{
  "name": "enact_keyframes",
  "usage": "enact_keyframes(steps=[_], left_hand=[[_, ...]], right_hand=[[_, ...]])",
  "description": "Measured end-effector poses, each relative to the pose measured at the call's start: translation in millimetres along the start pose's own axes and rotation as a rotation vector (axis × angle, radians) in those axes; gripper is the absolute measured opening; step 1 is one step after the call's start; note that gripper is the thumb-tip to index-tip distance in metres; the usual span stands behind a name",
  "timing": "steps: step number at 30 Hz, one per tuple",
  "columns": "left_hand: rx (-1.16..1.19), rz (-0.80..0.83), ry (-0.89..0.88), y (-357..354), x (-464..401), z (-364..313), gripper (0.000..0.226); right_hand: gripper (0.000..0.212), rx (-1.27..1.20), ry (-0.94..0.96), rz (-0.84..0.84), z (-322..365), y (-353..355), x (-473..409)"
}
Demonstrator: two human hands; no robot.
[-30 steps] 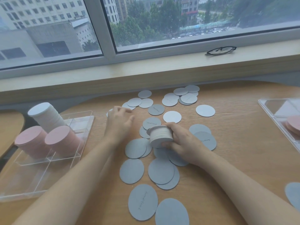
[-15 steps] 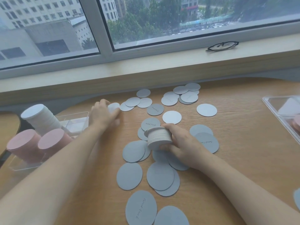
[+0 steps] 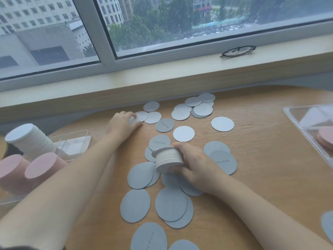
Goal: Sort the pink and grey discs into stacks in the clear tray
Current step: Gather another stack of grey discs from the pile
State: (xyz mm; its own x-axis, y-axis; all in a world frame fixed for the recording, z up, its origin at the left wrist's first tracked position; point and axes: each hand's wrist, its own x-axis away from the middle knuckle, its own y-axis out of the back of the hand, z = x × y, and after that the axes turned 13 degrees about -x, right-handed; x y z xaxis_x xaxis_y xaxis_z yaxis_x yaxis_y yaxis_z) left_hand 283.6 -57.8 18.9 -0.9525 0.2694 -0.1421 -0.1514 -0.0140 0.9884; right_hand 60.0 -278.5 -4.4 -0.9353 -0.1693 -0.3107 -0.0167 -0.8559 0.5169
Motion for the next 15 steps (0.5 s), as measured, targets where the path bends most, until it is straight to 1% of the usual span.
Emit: enact_keyframes(steps=[3, 4, 6, 7, 9, 11, 13, 15], left_hand=[[-0.195, -0.002, -0.084, 1.7, 1.0, -3.8, 0.039], [-0.265, -0.027, -0.112, 1.9, 1.7, -5.2, 0.035], [-0.364, -0.099, -0.153, 2.6, 3.0, -4.9, 0.022], [-0.375, -0.104, -0.149, 4.3, 3.8, -2.2, 0.017], [-0.311, -0.095, -0.103, 8.0, 6.2, 3.4, 0.018], [-0.207, -0.12, -0.063, 11.8, 12.6, 8.7, 0.016], [-0.106, -0.147, -0.056, 17.3, 25.0, 11.5, 0.013], [-0.006, -0.133, -0.049, 22.9, 44.1, 12.5, 0.016]], right_hand=[[0.045, -0.001, -0.002, 0.002, -0.2, -0.3, -0.1], [0.045, -0.003, -0.006, 0.003, 0.0, -0.6, 0.0], [0.045, -0.005, -0.008, 0.003, 1.4, -0.2, 0.7], [0.046, -0.006, -0.005, 0.001, 2.1, -0.1, 1.1], [0.047, 0.0, -0.006, -0.001, 3.2, 1.0, 1.3], [0.047, 0.004, -0.014, 0.002, 5.0, 2.2, 2.1], [0.047, 0.005, -0.01, 0.0, 5.8, 2.6, 2.8], [0.047, 0.006, -0.014, 0.001, 7.7, 3.1, 3.4]])
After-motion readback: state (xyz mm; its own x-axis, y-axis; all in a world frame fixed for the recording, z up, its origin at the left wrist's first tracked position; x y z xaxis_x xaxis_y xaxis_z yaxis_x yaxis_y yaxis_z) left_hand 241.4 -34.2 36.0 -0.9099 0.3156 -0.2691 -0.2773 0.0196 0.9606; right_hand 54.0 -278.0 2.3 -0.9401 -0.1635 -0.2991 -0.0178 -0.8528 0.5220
